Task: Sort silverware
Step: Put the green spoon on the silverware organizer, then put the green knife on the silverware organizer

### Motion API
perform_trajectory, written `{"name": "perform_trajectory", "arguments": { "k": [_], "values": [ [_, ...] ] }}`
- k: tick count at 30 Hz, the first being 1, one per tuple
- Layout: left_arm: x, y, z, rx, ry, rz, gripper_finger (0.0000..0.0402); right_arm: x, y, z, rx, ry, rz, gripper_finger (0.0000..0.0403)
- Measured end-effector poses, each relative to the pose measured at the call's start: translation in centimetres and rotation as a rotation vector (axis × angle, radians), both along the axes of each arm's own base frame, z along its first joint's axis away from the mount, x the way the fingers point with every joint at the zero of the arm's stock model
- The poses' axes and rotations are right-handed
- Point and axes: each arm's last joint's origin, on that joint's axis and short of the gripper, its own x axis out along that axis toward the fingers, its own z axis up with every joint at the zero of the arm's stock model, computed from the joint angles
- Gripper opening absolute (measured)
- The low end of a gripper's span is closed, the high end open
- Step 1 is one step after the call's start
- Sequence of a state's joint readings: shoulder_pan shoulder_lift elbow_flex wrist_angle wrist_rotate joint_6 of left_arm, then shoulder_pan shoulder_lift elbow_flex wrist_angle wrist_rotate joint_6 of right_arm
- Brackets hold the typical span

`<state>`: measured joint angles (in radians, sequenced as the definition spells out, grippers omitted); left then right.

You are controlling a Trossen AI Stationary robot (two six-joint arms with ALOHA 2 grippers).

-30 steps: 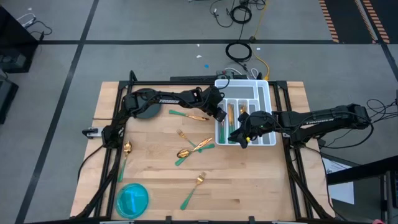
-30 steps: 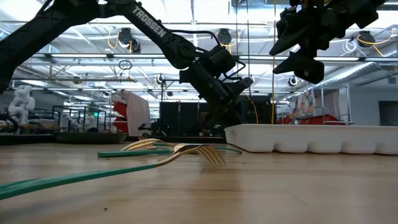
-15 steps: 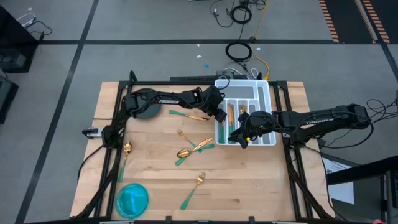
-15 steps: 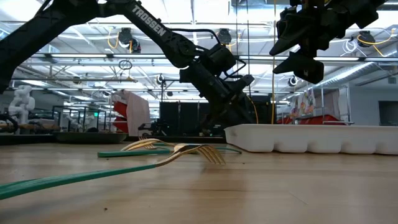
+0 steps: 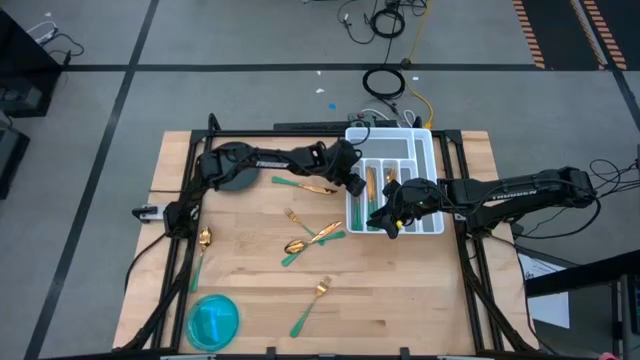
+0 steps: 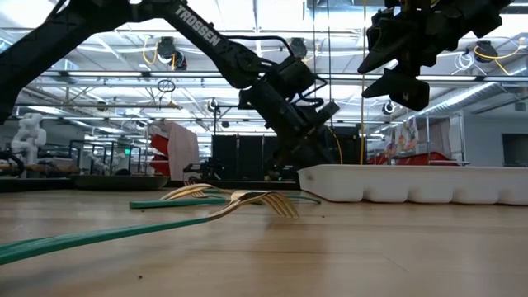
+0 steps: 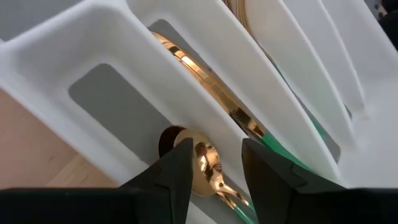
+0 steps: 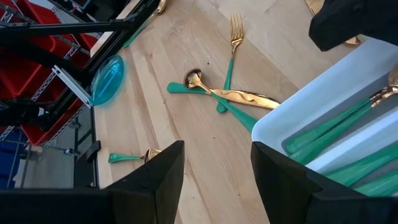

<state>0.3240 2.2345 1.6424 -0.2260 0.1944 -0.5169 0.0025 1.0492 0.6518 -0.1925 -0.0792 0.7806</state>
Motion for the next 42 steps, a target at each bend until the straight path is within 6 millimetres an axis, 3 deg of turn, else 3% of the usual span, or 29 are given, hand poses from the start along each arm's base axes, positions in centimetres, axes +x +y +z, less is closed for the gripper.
{"name": "perform_trajectory", "arguments": {
  "k": [10,22,26,33,38,42],
  "values": [
    [0.0,-0.5,0.6,-0.027,-0.011,-0.013,0.0145,0.0,0.0,0.0,-0.002,0.0,-0.002,0.0178],
    [-2.0,-2.3,6.9,0.051,-0.023,-0.128,0.0145,0.0,0.0,0.1,-0.019,-0.01,0.007,0.0178],
    [-3.9,-4.1,9.9,0.142,0.032,-0.231,0.0145,0.1,0.3,0.2,-0.028,-0.021,0.03,0.0178],
    [-10.0,-8.3,14.5,0.416,0.379,-0.421,0.0145,0.1,1.1,0.1,-0.04,-0.02,0.051,0.0178],
    [-12.2,-7.0,13.7,0.561,0.508,-0.485,0.0144,0.1,1.0,0.1,-0.081,-0.022,0.009,0.0178],
    [-12.6,-3.7,10.9,0.608,0.535,-0.504,0.0144,0.1,1.0,0.2,-0.069,-0.022,-0.002,0.0178]
  ]
}}
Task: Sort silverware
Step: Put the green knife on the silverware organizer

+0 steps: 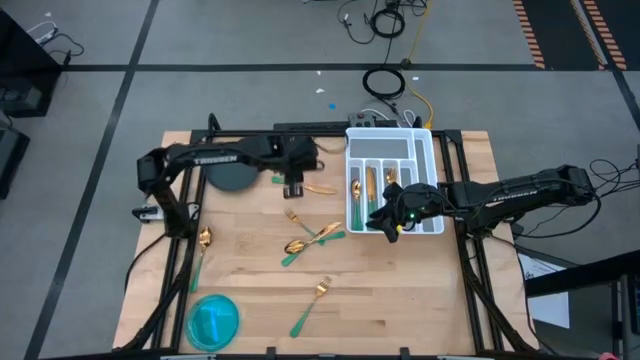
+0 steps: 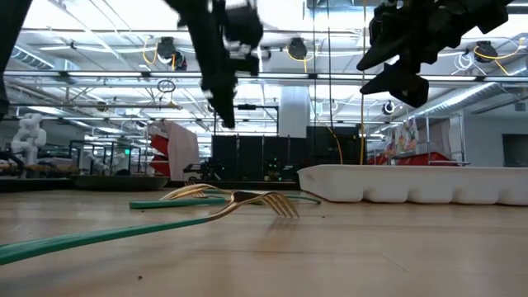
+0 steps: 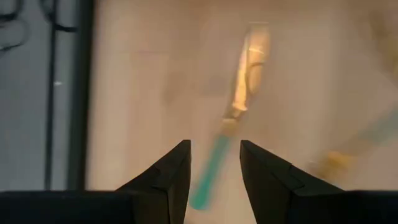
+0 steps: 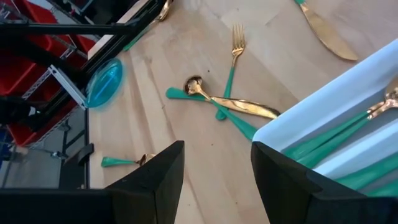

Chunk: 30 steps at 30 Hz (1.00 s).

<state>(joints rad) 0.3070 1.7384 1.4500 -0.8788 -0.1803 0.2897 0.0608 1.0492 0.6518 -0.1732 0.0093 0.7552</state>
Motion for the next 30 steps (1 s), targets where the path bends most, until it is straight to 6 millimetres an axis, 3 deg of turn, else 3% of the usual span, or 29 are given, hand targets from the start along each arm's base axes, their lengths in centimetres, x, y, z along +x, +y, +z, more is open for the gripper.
{"name": "perform_trajectory", "arguments": {
  "k": [7,11,20,30],
  "values": [
    [-2.0,6.8,-4.0,-0.025,-0.04,0.086,0.0144,0.0,0.0,0.0,0.039,-0.004,-0.024,0.0178],
    [-3.6,8.4,-5.2,-0.085,-0.017,0.007,0.0144,0.0,0.0,0.1,0.043,-0.004,-0.03,0.0178],
    [-4.5,7.9,-7.0,-0.128,0.034,-0.167,0.0144,0.0,-0.1,0.0,0.025,-0.005,-0.045,0.0178],
    [-3.2,6.6,-9.7,-0.17,0.093,-0.234,0.0144,0.0,-0.1,0.0,0.024,-0.004,-0.045,0.0178]
  ]
}}
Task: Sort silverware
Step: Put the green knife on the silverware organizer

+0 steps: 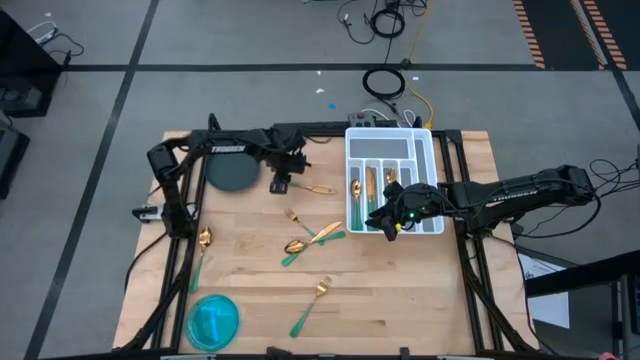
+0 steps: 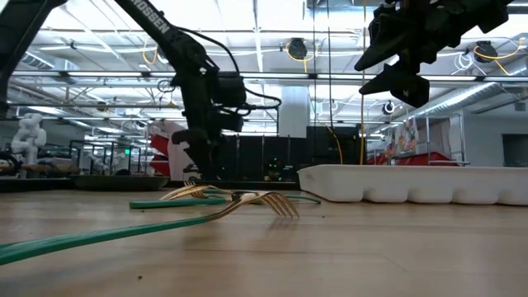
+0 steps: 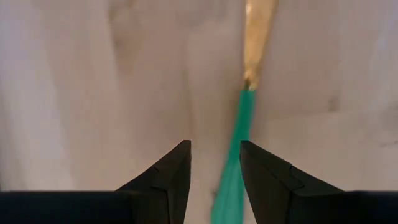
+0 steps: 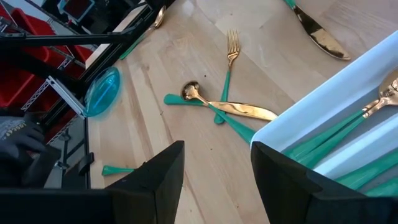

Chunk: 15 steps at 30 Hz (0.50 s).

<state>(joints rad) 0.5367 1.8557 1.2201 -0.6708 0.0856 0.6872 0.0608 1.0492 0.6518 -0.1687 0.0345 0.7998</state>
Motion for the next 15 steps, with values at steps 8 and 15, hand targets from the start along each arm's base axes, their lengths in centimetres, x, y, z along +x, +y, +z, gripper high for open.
{"name": "perform_trajectory", "arguments": {
  "k": [8,15],
  "values": [
    [1.1,-1.8,-0.5,-0.02,0.006,-0.061,0.0144,0.0,0.0,0.0,-0.003,0.001,0.002,0.0178],
    [2.0,-2.1,-2.1,-0.026,0.012,-0.082,0.0144,0.0,0.0,0.0,-0.003,0.001,0.002,0.0178]
  ]
}}
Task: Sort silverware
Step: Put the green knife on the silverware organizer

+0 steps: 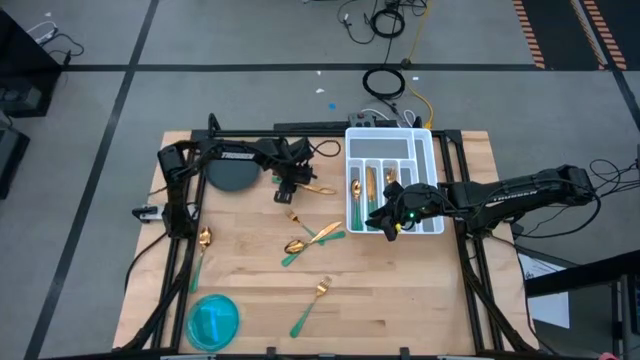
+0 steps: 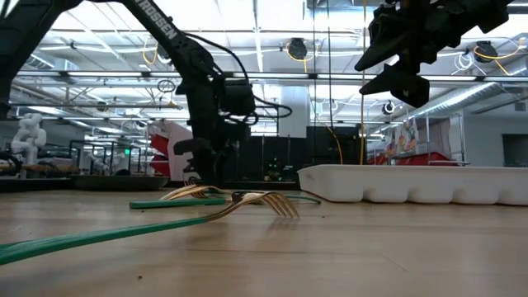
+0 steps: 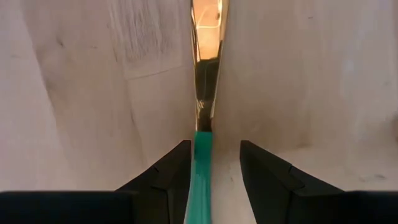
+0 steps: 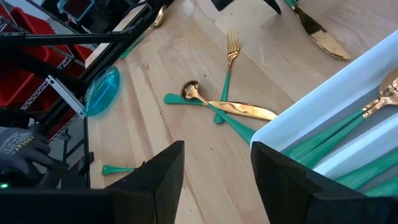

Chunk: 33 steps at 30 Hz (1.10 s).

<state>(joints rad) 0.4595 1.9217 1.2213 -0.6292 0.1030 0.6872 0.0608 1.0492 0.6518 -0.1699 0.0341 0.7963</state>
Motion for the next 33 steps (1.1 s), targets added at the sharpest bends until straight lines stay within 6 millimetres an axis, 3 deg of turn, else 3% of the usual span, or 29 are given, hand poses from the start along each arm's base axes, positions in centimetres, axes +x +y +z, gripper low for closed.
{"name": "perform_trajectory", "arguments": {
  "k": [8,11,15,22,33],
  "values": [
    [0.3,0.2,-1.9,-0.029,0.047,0.026,0.0141,0.0,0.0,0.0,0.008,0.0,0.001,0.0178],
    [0.2,0.1,-2.6,-0.045,0.083,0.023,0.0111,0.0,0.0,0.0,0.008,0.0,0.001,0.0178],
    [0.2,0.0,-2.7,-0.033,0.096,0.016,0.0026,0.0,0.0,0.0,0.006,-0.001,0.002,0.0178],
    [0.4,-0.2,-2.8,-0.022,0.099,0.024,0.0017,0.0,0.0,0.0,0.006,-0.001,0.002,0.0178],
    [0.4,0.0,0.5,0.005,0.108,0.056,0.0005,0.0,0.0,0.1,0.008,-0.008,0.0,0.0178]
  ]
}}
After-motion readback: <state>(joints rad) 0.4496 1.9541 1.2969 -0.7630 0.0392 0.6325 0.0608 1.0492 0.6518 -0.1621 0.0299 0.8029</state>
